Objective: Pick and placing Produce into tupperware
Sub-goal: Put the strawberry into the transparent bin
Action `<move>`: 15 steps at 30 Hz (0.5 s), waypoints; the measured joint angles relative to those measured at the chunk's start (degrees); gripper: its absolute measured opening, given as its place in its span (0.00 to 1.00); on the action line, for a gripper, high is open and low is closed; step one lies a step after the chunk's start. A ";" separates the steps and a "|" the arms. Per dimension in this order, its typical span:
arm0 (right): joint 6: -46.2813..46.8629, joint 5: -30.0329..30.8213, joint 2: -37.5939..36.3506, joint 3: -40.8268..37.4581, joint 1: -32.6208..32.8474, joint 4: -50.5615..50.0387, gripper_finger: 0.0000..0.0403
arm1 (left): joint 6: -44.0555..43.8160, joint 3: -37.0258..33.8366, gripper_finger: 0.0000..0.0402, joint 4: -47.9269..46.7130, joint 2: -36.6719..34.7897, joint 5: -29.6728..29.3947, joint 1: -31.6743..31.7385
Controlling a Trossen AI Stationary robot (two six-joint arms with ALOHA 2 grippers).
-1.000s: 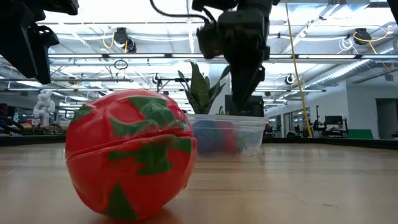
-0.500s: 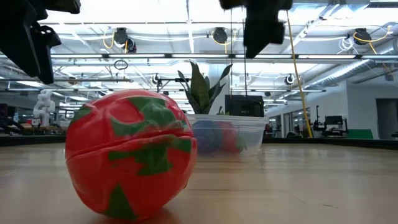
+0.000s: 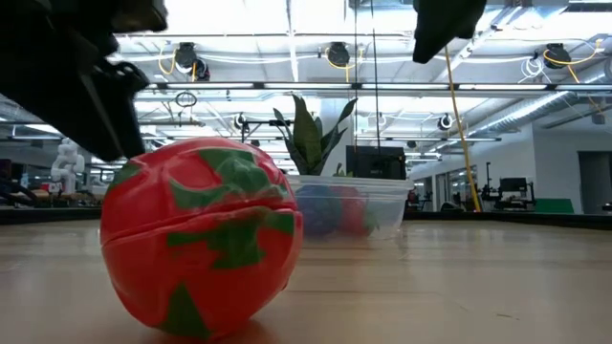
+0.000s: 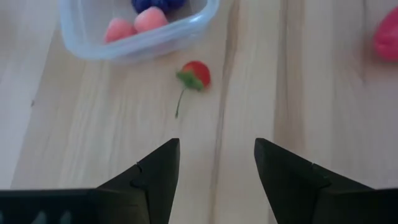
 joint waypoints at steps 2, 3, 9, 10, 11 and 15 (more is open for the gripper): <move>0.23 0.04 0.00 0.00 0.45 0.02 0.30 | 2.75 0.00 0.53 2.77 2.01 -0.06 1.01; 0.43 0.06 0.00 0.00 0.62 0.02 0.30 | 3.90 0.00 0.53 4.05 2.94 0.06 1.51; 0.19 0.07 0.00 0.00 0.94 0.00 0.30 | 7.98 0.00 0.53 8.07 7.10 2.44 4.72; -0.15 0.07 0.00 0.00 0.94 0.00 0.30 | 8.31 0.00 0.53 8.58 7.55 2.44 5.16; -0.29 0.07 0.00 0.00 0.94 0.00 0.30 | 8.75 0.00 0.53 9.21 7.96 2.45 5.59; -0.51 0.07 0.00 -0.02 0.94 0.00 0.30 | 11.61 -0.02 0.53 11.94 8.78 2.49 6.80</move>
